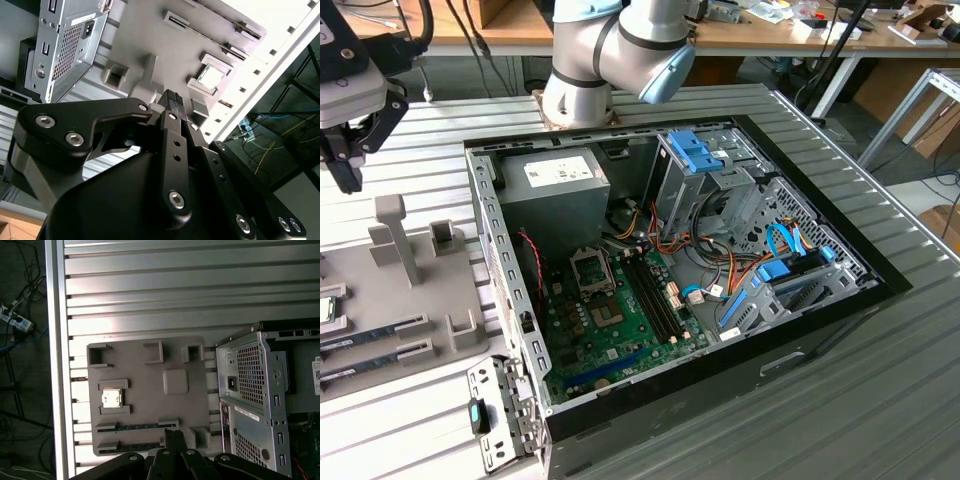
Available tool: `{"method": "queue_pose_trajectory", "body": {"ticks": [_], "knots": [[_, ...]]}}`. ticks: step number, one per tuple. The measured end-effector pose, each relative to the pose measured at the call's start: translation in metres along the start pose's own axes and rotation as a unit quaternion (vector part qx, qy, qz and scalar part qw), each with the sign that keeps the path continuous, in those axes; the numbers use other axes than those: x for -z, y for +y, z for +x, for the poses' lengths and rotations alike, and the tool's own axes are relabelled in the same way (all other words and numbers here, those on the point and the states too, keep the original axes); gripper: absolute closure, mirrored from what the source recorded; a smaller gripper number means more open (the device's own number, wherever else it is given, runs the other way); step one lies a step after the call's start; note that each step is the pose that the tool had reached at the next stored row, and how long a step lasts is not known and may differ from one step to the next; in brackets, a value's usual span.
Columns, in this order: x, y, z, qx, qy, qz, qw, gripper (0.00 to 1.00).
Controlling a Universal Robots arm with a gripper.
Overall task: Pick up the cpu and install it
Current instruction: 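Reach for the cpu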
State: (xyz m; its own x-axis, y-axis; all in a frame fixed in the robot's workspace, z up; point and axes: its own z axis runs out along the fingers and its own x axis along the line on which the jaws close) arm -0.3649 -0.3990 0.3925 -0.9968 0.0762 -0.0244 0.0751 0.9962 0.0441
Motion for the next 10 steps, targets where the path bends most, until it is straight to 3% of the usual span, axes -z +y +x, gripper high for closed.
{"method": "queue_pose_trajectory", "body": {"ticks": [10], "knots": [[-0.0001, -0.0002, 0.0030, 0.000, 0.0000, 0.0000, 1.00000, 0.89]]}}
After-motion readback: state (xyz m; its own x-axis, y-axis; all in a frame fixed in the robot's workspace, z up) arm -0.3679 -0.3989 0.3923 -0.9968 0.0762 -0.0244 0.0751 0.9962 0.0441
